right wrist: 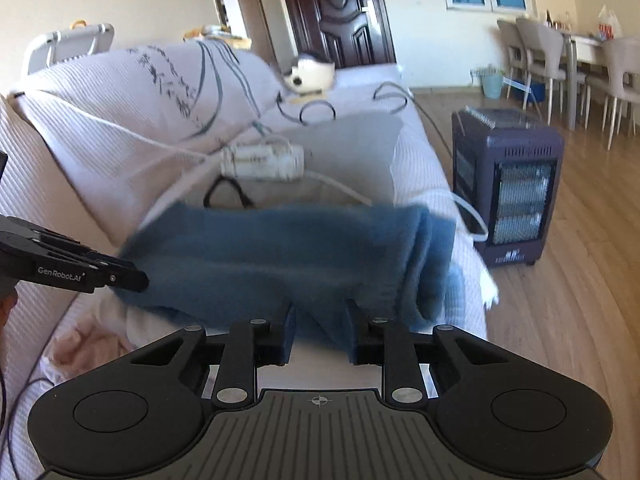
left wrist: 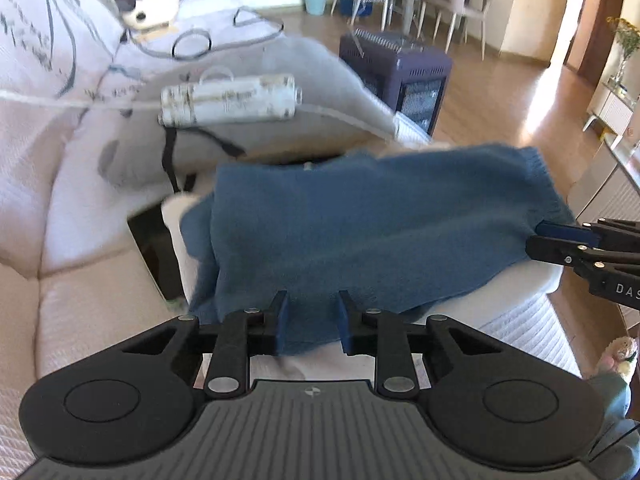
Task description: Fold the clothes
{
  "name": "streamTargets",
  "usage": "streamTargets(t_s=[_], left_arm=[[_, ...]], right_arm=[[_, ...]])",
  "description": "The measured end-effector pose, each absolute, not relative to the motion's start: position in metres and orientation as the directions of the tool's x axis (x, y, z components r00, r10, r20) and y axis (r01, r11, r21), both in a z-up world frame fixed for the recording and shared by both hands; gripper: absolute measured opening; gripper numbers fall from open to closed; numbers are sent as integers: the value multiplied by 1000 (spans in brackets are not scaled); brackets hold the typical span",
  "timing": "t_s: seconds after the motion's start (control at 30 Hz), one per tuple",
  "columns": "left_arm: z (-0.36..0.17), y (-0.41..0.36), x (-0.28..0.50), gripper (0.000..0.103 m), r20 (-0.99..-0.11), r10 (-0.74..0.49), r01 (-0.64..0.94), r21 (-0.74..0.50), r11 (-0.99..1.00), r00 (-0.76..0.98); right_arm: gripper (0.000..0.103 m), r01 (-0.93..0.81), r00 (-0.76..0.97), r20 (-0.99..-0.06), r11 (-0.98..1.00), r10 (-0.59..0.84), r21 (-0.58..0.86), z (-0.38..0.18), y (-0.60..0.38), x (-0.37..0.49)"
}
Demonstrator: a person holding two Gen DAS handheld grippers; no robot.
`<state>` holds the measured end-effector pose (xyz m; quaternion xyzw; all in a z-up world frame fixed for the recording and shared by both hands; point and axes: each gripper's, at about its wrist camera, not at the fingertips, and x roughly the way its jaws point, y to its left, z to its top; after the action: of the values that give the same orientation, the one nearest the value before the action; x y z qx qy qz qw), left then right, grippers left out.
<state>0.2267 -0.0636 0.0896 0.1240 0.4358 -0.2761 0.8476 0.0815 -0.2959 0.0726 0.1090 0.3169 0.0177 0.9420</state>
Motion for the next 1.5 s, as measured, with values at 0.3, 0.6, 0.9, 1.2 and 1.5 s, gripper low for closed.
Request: streamTargets(t_s=[0.3, 0.6, 0.9, 1.2, 1.5], left_arm=[[66, -61, 242, 25, -810, -369, 533, -84, 842, 456], [93, -55, 192, 45, -760, -372, 548, -24, 836, 533], [87, -30, 122, 65, -738, -381, 538, -28, 843, 557], [43, -30, 68, 79, -800, -311, 549, 28, 835, 513], [12, -40, 59, 85, -840, -258, 541, 49, 839, 477]], right_arm=[[22, 100, 782, -619, 964, 78, 248, 43, -302, 85], [27, 117, 835, -548, 953, 58, 279, 68, -280, 36], [54, 129, 830, -556, 962, 29, 242, 71, -237, -16], [70, 154, 785, -619, 974, -20, 165, 47, -213, -38], [80, 171, 766, -640, 978, -57, 118, 20, -208, -42]])
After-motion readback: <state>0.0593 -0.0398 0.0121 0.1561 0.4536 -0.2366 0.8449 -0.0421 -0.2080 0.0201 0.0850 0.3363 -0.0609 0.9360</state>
